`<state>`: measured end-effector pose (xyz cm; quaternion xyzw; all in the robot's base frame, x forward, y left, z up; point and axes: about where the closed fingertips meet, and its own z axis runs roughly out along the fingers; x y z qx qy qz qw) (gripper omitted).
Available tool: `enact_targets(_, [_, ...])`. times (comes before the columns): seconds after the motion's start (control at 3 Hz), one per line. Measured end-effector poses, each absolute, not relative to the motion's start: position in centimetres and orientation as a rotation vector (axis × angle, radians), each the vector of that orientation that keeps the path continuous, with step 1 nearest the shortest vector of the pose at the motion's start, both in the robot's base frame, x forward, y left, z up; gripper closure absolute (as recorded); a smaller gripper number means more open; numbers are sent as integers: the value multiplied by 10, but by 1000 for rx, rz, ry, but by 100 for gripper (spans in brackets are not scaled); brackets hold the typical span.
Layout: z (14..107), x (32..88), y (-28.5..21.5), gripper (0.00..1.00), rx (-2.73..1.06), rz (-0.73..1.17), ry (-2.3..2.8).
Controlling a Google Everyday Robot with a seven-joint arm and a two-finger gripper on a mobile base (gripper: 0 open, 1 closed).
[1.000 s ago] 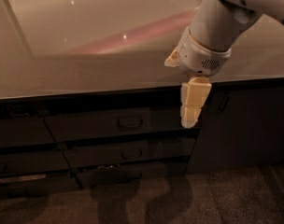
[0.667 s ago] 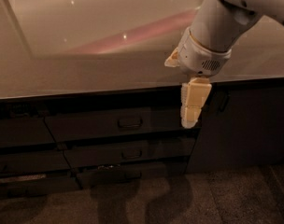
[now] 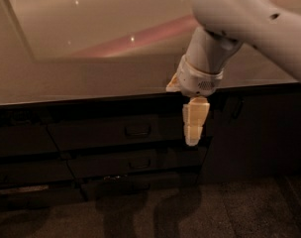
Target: Open top drawer
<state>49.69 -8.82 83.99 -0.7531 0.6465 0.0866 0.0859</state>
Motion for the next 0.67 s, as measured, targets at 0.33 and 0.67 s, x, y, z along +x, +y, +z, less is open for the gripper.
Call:
enact_targets(0.33, [811,507,-90,0,-2269,351,1933])
enact_targets(0.67, [810,506,-89,0,-2290,268,1929])
